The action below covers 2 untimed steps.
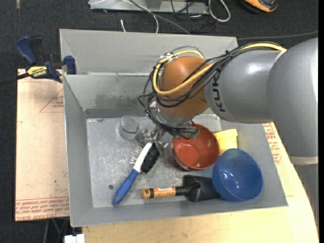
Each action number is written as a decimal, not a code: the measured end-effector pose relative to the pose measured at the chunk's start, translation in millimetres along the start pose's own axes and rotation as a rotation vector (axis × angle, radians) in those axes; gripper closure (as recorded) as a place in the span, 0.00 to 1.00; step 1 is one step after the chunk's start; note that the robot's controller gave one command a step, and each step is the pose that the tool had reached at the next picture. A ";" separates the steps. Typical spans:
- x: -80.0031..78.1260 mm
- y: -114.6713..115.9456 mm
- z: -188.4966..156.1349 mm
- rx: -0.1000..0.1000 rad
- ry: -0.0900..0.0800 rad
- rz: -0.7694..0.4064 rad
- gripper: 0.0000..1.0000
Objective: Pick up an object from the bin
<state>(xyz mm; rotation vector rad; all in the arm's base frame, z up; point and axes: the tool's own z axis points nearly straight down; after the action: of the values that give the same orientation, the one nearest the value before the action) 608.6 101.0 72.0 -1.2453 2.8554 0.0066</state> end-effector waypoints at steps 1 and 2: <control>1.2 1.7 -19.0 -0.005 0.006 0.001 1.00; 0.6 2.1 -53.4 -0.007 0.008 0.002 1.00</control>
Offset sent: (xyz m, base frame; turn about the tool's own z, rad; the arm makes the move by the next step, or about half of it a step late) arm -0.0026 -0.0001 0.1059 0.0011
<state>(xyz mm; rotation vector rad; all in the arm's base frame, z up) 605.4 101.2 125.4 -1.2466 2.8655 0.0121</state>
